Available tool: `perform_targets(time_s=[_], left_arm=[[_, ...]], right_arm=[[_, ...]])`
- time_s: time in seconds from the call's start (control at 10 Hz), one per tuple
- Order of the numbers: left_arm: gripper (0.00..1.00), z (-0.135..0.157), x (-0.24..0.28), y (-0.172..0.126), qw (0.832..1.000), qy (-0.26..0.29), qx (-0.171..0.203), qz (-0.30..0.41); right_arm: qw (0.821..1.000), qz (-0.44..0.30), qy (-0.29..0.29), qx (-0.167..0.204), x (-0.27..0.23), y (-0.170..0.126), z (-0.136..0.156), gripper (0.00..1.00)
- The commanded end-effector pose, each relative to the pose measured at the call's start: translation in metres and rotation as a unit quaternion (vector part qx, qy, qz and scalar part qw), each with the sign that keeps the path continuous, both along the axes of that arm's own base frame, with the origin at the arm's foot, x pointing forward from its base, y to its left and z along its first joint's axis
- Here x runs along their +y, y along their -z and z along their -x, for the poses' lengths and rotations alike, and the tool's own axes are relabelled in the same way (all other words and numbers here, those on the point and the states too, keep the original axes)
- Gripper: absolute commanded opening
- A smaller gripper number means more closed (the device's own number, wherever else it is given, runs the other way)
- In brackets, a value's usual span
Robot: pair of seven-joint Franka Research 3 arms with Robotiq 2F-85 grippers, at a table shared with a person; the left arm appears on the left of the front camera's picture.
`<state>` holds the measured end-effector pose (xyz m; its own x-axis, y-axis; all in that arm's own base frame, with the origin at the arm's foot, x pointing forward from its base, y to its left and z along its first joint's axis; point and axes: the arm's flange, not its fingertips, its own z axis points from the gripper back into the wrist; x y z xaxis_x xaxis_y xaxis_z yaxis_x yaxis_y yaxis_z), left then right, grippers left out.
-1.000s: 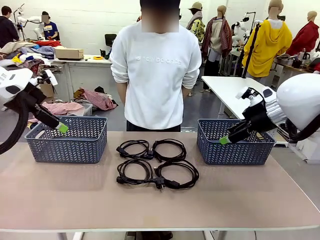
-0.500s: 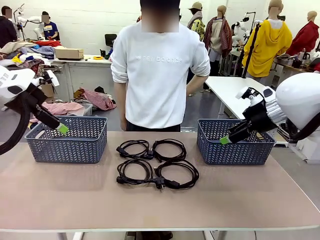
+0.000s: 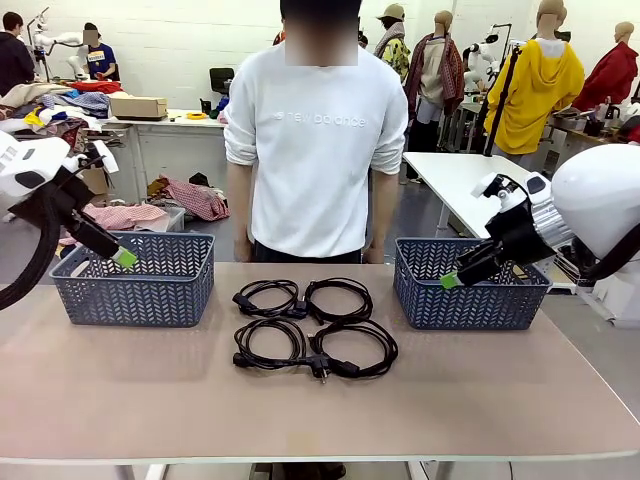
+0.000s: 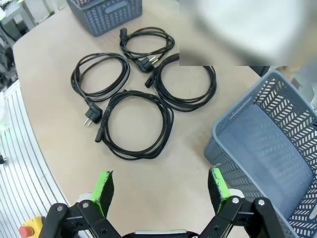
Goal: Organize the cables according to human instructions.
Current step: Pick up a bundle of cables and place it in the basket indicated by the human.
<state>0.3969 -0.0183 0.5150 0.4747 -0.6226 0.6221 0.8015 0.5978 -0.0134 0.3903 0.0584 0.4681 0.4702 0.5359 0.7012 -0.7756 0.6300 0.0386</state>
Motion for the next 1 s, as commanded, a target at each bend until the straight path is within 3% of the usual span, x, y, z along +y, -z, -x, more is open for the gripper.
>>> perform_targets(time_s=[0.0,0.9], left_arm=[[1.00,-0.0012,0.0024,0.0014,1.000,0.007,-0.002,0.010],[1.00,-0.0012,0.0024,0.0014,1.000,0.007,-0.002,0.010]], right_arm=[[1.000,-0.006,-0.007,-0.002,-0.0005,0.0024,-0.0020,1.00],[1.000,-0.006,-0.007,-0.002,-0.0005,0.0024,-0.0020,1.00]])
